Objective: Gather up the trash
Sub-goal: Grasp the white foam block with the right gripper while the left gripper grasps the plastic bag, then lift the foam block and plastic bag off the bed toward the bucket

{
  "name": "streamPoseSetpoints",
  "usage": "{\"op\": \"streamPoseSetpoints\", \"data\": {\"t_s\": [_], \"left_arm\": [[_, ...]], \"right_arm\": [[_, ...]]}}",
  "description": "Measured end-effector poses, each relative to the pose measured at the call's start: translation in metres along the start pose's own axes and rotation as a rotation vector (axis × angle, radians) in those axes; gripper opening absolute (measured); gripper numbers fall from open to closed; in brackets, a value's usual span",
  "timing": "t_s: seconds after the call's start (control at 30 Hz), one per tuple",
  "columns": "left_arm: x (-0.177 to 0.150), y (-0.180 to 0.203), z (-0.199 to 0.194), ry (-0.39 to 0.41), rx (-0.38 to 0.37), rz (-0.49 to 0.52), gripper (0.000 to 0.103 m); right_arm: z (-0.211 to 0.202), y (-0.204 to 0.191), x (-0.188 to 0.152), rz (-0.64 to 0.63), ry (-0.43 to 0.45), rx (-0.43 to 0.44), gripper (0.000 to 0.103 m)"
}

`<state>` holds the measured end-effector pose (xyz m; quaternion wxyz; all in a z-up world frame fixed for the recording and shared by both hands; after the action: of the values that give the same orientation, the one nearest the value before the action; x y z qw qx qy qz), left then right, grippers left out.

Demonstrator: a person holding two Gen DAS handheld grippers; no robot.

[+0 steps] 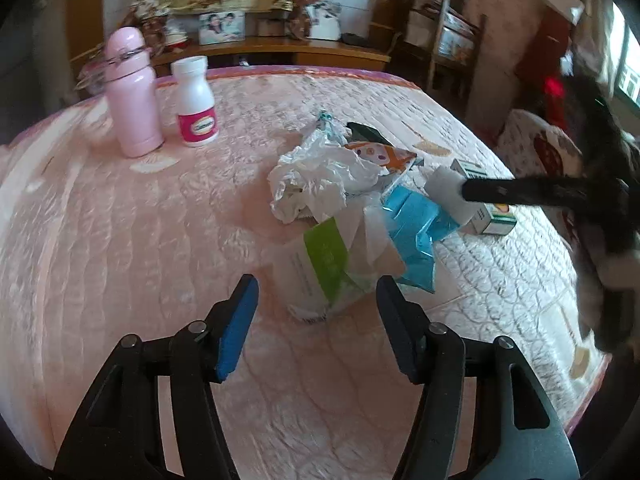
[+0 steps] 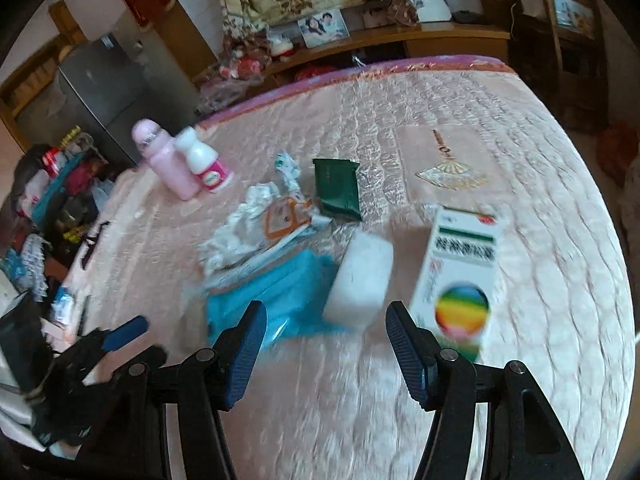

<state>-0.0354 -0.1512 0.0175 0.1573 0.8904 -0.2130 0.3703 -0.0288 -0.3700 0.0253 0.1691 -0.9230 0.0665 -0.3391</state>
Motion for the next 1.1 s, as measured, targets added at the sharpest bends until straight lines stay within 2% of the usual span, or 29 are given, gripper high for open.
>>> {"op": "streamPoseSetpoints", "data": {"t_s": [0.13, 0.23, 0.33, 0.37, 0.4, 0.47, 0.5, 0.6, 0.73, 0.9, 1.1], "left_arm": [[0.003, 0.002, 0.018, -0.025, -0.068, 0.076, 0.063], [0.006, 0.003, 0.03, -0.041, -0.103, 0.124, 0.063], [0.008, 0.0, 0.038, -0.048, -0.14, 0.114, 0.063], [0.009, -0.001, 0.04, -0.05, -0.152, 0.1, 0.063], [0.009, -0.003, 0.04, -0.052, -0.166, 0.082, 0.062], [0.007, -0.006, 0.038, -0.05, -0.181, 0.061, 0.053], [0.006, -0.007, 0.038, -0.055, -0.185, 0.057, 0.043], [0.003, -0.003, 0.029, -0.056, -0.174, 0.066, 0.026], [-0.001, -0.001, 0.014, -0.058, -0.159, 0.034, 0.018], [-0.006, -0.001, -0.012, -0.033, -0.136, 0.002, 0.017], [-0.012, 0.019, -0.039, -0.001, -0.122, 0.013, 0.017]], "right_arm": [[0.026, 0.005, 0.008, -0.015, -0.041, -0.044, 0.06], [0.034, 0.007, 0.009, -0.014, -0.052, -0.035, 0.06], [0.04, 0.004, 0.01, -0.028, -0.053, -0.028, 0.06], [0.042, 0.005, 0.01, -0.027, -0.052, -0.026, 0.058], [0.043, 0.005, 0.009, -0.029, -0.044, -0.028, 0.049], [0.042, 0.004, 0.009, -0.036, -0.022, -0.029, 0.041], [0.04, 0.004, 0.009, -0.036, -0.014, -0.021, 0.031], [0.032, 0.0, 0.008, -0.043, -0.002, 0.003, 0.029], [0.012, -0.01, -0.001, -0.086, 0.017, 0.023, 0.029], [-0.028, -0.011, -0.018, -0.073, 0.06, 0.067, 0.029], [-0.06, -0.005, -0.046, -0.051, 0.072, 0.077, 0.029]]}}
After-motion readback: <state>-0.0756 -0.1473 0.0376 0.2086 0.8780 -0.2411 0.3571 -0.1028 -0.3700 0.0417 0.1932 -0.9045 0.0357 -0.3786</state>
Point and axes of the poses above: each gripper's, at about its wrist camera, not at the fingertips, and z roughly the way its jaws point, y to its right, x to its top, the point moved 3 cm from there along z, roughly the way its jaws point, and after that the axes turned 6 degrees about y, right-handed, at the moved point
